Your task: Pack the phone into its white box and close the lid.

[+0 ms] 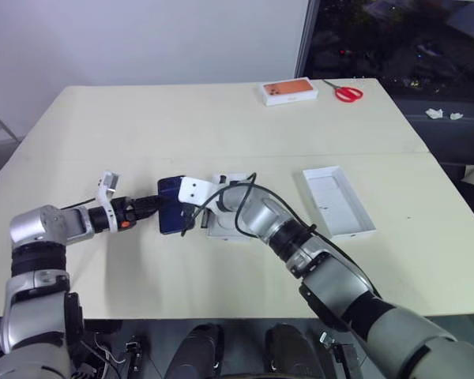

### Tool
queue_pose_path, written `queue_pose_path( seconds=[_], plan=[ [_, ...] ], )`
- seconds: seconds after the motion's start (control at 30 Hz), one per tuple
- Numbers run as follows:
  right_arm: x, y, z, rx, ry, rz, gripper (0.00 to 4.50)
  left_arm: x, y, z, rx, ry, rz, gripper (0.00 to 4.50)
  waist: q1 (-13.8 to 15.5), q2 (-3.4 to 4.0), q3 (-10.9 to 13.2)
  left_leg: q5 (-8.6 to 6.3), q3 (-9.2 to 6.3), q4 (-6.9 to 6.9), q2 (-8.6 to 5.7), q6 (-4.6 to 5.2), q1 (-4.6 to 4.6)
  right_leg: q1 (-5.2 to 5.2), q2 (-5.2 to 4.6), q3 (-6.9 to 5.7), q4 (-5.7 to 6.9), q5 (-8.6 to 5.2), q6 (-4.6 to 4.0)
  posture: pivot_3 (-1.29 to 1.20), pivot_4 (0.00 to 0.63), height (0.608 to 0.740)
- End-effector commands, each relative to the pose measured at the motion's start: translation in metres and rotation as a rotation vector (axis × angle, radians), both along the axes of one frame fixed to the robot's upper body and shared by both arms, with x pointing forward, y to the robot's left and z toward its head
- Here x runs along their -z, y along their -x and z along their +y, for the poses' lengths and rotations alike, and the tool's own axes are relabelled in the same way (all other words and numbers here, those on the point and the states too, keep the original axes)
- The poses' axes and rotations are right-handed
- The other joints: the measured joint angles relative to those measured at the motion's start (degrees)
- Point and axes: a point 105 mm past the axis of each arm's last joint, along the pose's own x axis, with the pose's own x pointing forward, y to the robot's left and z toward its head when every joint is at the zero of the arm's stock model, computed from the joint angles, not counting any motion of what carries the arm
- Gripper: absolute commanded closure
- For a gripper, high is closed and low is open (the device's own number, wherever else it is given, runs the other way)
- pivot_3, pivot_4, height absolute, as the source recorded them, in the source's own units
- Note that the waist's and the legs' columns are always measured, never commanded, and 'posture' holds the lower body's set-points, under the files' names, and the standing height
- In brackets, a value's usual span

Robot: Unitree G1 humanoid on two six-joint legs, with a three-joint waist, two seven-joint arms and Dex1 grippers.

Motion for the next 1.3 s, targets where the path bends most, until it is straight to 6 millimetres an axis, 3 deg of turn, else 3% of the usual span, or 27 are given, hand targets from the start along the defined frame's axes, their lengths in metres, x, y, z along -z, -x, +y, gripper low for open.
queue_pose_path(
  seconds=[0.03,0.23,0.6,0.83,1.3],
  plan=[
    [-0.017,0.007,0.017,-0.073,-0.052,-0.039,4.40,0.033,0.005,-0.004,-0.056,-0.078,0.169,0.32,-0.01,0.00,0.00,0.02,-0.02,0.00,0.04,-0.04,0.01,0.00,0.03,0.00,0.00,0.00,0.00,0.00,0.150,0.740],
    [-0.018,0.007,0.020,-0.077,-0.056,-0.043,4.40,0.030,0.006,-0.015,-0.033,-0.098,0.182,0.32,-0.27,0.00,0.00,0.12,-0.07,-0.09,0.18,-0.21,0.04,-0.04,0.09,0.01,0.04,-0.03,-0.02,0.00,0.150,0.740],
    [-0.017,0.005,0.016,-0.066,-0.054,-0.045,4.40,0.026,0.010,-0.031,-0.004,0.024,0.197,0.32,-0.13,0.00,0.00,0.11,-0.07,-0.10,0.13,-0.20,0.03,-0.01,0.06,0.00,-0.01,-0.04,-0.03,0.00,0.150,0.740],
    [-0.018,0.006,0.017,-0.069,-0.060,-0.048,4.40,0.008,0.010,-0.039,0.037,0.099,0.137,0.32,-0.18,-0.02,0.02,0.10,-0.07,-0.12,0.12,-0.19,0.02,0.00,0.05,0.00,-0.07,-0.04,-0.03,0.00,0.150,0.740],
    [-0.015,0.004,0.014,-0.066,-0.048,-0.057,4.40,0.012,0.013,-0.019,-0.028,0.087,0.111,0.32,-0.67,-0.06,0.04,0.10,-0.06,-0.21,0.15,-0.20,0.00,-0.03,0.04,0.02,-0.19,-0.04,-0.03,0.00,0.150,0.740]
  ],
)
